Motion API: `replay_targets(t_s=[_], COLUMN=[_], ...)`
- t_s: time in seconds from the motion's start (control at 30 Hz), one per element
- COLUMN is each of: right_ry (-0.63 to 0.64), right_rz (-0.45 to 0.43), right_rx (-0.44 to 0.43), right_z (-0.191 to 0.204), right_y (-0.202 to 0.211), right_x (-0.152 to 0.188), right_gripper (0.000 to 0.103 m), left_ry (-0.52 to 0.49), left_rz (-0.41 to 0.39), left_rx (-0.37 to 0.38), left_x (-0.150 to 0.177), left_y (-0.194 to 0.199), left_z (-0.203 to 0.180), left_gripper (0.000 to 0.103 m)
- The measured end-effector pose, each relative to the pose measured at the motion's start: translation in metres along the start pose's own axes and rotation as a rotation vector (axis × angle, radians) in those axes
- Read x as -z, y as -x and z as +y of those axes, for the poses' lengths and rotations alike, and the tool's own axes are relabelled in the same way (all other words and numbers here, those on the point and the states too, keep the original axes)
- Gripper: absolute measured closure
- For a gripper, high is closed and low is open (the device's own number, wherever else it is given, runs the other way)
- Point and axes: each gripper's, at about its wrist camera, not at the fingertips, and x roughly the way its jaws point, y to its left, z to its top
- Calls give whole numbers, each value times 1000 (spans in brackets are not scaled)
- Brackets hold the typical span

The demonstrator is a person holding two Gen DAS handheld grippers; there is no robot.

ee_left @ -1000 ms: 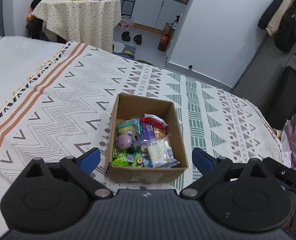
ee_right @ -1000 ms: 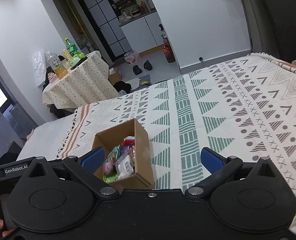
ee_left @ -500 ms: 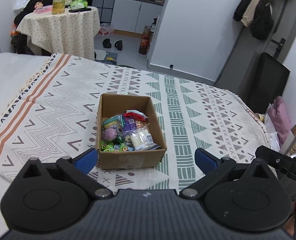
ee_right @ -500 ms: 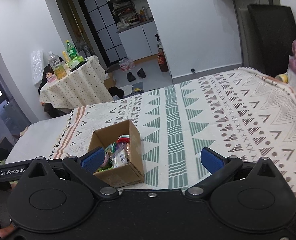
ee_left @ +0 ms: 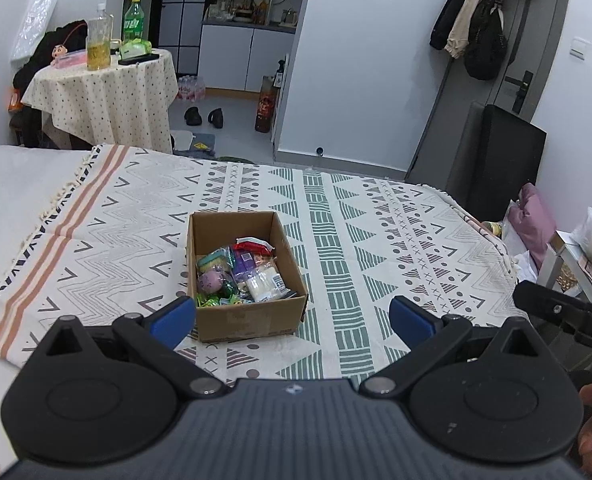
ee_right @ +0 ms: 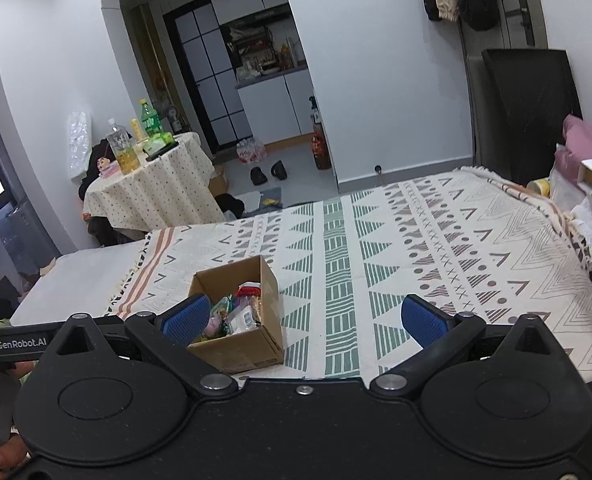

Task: Organize snacks

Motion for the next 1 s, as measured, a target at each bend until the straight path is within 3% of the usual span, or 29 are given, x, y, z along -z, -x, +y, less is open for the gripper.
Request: replay_targets(t_s=[0.43, 1.0], right_ry=[34, 60], right_rz=[-25, 22], right_rx=[-5, 4], right_z=[7, 14], right_y=[25, 11], right_x=[2, 11], right_gripper=[0, 0], left_ry=[-58, -70], left_rz=[-59, -32], left_rx=[-1, -24], left_x=[4, 8], left_y=[34, 24], left_z=[-4, 7], left_gripper=[0, 0])
